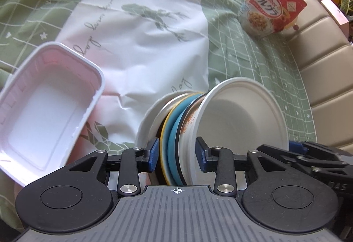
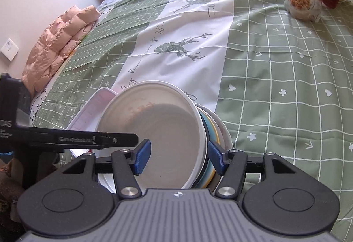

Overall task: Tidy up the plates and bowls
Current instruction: 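Open both grippers and release the bowl stack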

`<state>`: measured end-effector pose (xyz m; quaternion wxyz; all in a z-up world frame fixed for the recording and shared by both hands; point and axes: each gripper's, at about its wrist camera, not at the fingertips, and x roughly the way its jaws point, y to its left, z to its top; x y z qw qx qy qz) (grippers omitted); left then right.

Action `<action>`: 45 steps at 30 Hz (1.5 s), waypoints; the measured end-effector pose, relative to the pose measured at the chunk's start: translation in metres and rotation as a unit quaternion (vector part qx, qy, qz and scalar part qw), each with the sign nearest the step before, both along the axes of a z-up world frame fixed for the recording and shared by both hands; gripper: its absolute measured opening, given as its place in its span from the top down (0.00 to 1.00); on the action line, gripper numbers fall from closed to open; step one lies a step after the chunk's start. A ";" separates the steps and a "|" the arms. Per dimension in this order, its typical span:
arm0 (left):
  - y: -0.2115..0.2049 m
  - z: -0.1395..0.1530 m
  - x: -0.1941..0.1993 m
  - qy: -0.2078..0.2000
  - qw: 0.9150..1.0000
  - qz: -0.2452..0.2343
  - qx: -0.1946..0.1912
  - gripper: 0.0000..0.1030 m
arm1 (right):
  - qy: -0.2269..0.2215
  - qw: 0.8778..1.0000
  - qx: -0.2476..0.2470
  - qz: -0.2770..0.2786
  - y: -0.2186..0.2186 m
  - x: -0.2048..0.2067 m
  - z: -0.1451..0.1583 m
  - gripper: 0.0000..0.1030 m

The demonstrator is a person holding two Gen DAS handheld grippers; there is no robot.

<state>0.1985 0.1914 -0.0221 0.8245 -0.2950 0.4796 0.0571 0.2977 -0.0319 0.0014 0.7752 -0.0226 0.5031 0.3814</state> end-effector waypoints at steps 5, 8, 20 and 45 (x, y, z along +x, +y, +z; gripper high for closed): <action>0.001 0.023 -0.011 -0.036 0.999 -0.004 -0.018 0.64 | -0.004 1.000 0.010 -0.009 -0.001 -0.005 -0.002 0.42; -0.005 0.026 -0.008 -0.032 0.999 -0.011 -0.014 0.64 | 0.001 1.000 0.022 -0.017 -0.005 -0.007 -0.001 0.42; -0.005 0.017 -0.018 -0.036 0.999 -0.002 -0.017 0.70 | -0.001 0.999 0.022 -0.043 -0.007 -0.016 -0.009 0.41; 0.010 0.004 -0.034 -0.069 0.995 -0.036 -0.062 0.71 | -0.063 0.995 -0.046 -0.064 0.025 -0.036 0.005 0.42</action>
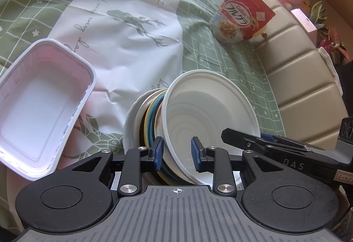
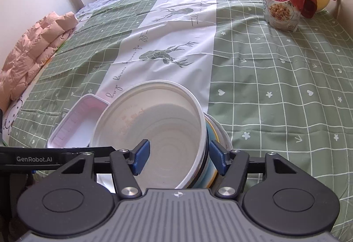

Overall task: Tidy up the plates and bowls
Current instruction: 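Open both grippers and release the bowl stack, then reach both grippers toward the white rectangular plastic tray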

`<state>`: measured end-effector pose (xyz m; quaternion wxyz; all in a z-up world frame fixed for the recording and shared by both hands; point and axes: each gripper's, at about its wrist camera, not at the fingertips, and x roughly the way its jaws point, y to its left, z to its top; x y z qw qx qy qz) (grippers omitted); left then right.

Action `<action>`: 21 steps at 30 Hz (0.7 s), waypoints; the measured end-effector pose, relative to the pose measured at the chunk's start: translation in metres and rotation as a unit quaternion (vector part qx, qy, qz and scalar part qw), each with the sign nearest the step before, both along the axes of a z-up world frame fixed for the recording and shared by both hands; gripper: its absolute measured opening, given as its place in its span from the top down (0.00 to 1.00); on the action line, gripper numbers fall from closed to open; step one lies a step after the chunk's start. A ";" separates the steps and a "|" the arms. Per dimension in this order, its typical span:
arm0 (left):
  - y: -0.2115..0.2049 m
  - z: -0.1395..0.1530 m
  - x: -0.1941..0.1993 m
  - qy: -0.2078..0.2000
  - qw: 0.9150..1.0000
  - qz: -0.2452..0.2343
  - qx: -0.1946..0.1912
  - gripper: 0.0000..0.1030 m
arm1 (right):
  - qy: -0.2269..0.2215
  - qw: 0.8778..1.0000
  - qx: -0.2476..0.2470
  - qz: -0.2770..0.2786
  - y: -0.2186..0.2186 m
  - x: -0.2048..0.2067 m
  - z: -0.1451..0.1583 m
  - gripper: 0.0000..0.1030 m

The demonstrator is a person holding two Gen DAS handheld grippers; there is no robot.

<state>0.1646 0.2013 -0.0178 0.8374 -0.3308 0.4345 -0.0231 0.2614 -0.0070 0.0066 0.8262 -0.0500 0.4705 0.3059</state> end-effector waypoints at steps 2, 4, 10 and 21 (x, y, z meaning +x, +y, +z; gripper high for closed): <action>-0.001 0.002 0.000 -0.004 1.000 -0.003 0.004 0.71 | 0.003 1.000 -0.004 -0.003 0.000 0.002 -0.001 0.42; -0.001 0.005 0.001 -0.009 1.000 -0.006 0.005 0.71 | 0.007 1.000 -0.008 -0.007 0.000 0.004 -0.003 0.44; 0.007 0.009 -0.001 -0.020 1.000 -0.022 -0.004 0.72 | -0.034 0.999 -0.019 -0.009 0.007 -0.005 0.015 0.44; 0.105 0.031 -0.056 -0.047 0.992 0.074 0.086 0.72 | -0.081 0.995 0.036 0.051 0.079 -0.040 0.058 0.44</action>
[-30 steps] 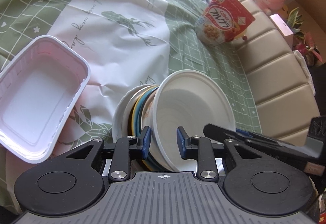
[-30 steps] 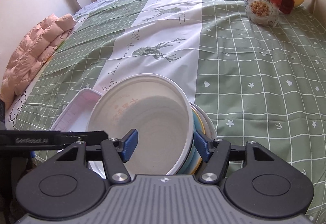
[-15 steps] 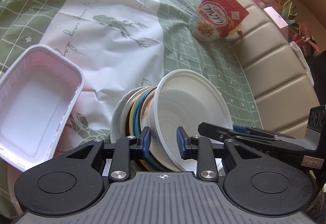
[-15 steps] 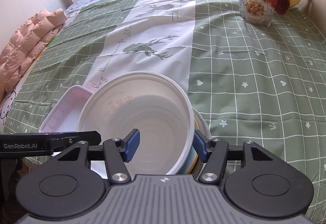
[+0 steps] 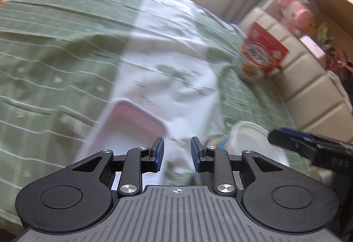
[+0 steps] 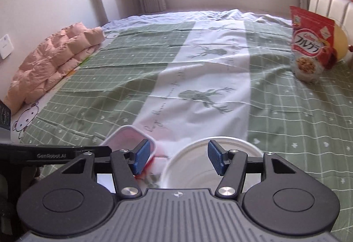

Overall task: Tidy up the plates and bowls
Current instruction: 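Reach both grippers toward the white rectangular plastic tray, then grasp the white tray's rims with both grippers and lift it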

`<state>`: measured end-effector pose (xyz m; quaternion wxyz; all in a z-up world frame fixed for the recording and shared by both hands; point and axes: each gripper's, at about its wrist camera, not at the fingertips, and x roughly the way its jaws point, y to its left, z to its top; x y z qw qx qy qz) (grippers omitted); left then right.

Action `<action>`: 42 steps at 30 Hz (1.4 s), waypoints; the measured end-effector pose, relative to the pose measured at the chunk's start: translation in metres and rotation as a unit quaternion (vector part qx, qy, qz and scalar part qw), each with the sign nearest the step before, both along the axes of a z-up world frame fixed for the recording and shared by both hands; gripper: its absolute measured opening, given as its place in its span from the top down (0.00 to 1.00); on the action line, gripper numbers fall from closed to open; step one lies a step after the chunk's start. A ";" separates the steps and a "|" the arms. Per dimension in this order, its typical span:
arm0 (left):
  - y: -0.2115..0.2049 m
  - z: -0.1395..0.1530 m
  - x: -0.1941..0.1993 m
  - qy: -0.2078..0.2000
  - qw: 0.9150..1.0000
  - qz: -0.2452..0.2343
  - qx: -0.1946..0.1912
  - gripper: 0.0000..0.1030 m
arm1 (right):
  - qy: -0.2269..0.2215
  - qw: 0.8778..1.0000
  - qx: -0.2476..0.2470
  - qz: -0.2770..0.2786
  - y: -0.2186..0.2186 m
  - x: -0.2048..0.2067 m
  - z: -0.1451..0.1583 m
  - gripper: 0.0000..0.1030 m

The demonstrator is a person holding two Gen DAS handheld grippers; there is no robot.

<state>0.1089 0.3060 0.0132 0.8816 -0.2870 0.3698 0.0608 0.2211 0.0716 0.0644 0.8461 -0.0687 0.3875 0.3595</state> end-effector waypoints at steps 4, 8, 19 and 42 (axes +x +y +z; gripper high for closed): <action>0.027 -0.016 -0.007 0.040 0.997 0.048 0.040 0.72 | 0.043 0.998 0.016 0.036 0.040 -0.015 -0.023 0.44; 0.042 -0.039 -0.007 0.075 0.993 0.067 0.060 0.72 | 0.065 0.997 0.024 0.035 0.069 -0.028 -0.050 0.44; 0.049 -0.087 -0.025 0.111 0.990 0.075 0.039 0.73 | 0.075 0.997 -0.026 0.017 0.107 -0.055 -0.129 0.44; 0.051 -0.090 -0.094 0.072 0.989 0.118 -0.049 0.79 | 0.046 0.997 -0.017 0.058 0.091 -0.083 -0.150 0.44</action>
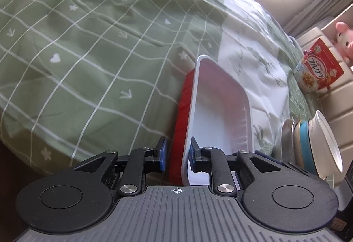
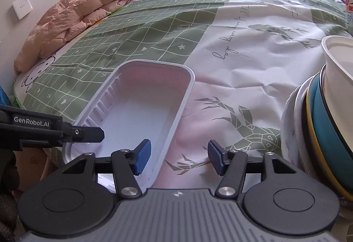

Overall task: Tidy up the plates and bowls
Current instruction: 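Grasp the white tray's rims with both grippers and lift it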

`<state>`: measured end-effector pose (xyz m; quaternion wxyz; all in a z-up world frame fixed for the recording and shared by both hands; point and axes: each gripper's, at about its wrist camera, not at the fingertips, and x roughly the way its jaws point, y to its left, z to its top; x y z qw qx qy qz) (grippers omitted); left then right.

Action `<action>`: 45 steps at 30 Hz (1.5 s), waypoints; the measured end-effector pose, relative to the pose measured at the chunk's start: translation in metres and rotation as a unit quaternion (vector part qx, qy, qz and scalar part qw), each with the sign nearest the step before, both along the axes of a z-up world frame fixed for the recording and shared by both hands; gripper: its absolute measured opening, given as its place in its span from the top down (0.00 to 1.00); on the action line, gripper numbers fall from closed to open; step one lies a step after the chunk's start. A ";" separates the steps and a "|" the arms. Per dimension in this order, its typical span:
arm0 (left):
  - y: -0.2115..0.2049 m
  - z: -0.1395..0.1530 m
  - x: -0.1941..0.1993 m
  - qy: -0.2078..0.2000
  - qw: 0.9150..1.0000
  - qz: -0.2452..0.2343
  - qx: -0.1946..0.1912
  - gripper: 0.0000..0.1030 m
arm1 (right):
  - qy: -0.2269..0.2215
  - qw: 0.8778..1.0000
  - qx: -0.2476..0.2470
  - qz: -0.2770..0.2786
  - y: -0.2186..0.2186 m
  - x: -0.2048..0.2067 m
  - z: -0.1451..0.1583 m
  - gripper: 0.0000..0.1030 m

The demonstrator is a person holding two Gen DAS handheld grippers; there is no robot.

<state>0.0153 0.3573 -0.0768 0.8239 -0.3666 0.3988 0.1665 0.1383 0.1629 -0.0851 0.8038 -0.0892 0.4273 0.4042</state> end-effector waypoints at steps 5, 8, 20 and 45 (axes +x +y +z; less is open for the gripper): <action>-0.004 -0.008 0.021 0.013 1.000 -0.010 0.020 0.78 | 0.020 1.000 0.014 -0.013 0.003 0.012 -0.006 0.44; -0.007 -0.012 0.025 0.016 0.999 -0.016 0.028 0.76 | 0.034 0.999 0.017 -0.001 0.007 0.015 -0.010 0.53; 0.004 -0.027 0.020 -0.010 1.000 0.003 -0.030 0.76 | 0.034 0.999 0.019 0.034 0.017 0.007 -0.018 0.57; -0.187 0.142 0.121 -0.184 0.969 -0.162 0.033 0.76 | -0.097 0.971 0.178 -0.128 -0.200 0.054 0.153 0.56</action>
